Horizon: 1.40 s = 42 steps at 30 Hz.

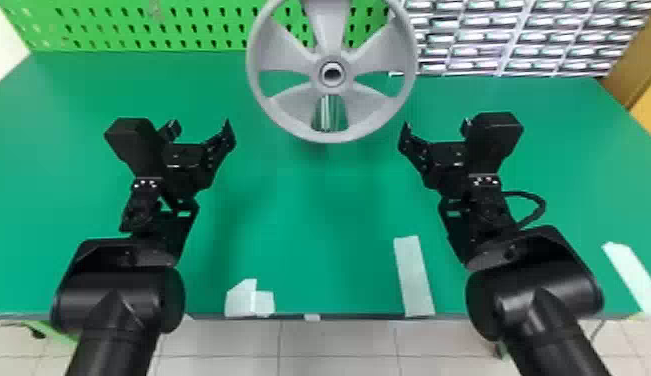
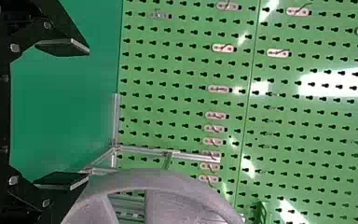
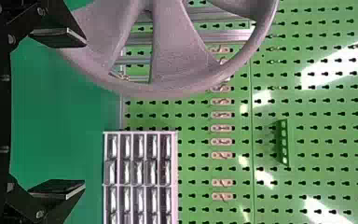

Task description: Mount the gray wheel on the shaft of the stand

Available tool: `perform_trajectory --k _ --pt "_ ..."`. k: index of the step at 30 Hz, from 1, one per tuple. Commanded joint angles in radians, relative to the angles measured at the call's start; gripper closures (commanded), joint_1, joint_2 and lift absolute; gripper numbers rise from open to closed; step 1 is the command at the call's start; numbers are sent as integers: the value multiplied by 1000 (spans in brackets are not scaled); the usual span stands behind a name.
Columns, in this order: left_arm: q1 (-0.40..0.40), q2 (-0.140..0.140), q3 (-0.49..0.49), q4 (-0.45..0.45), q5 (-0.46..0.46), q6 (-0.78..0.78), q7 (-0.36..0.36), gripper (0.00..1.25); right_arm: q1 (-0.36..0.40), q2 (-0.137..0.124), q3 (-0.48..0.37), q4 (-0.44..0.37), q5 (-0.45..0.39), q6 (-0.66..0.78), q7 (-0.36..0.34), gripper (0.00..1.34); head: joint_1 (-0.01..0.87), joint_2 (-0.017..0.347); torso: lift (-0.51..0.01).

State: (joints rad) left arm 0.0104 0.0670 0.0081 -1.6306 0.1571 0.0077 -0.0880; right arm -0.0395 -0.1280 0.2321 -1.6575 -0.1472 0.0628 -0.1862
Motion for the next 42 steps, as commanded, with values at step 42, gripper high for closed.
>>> perform_trajectory --k 42 --pt "29 -1 41 0 -30 -8 1 314 9 -7 13 41 -23 0 7 223 865 52 -101"
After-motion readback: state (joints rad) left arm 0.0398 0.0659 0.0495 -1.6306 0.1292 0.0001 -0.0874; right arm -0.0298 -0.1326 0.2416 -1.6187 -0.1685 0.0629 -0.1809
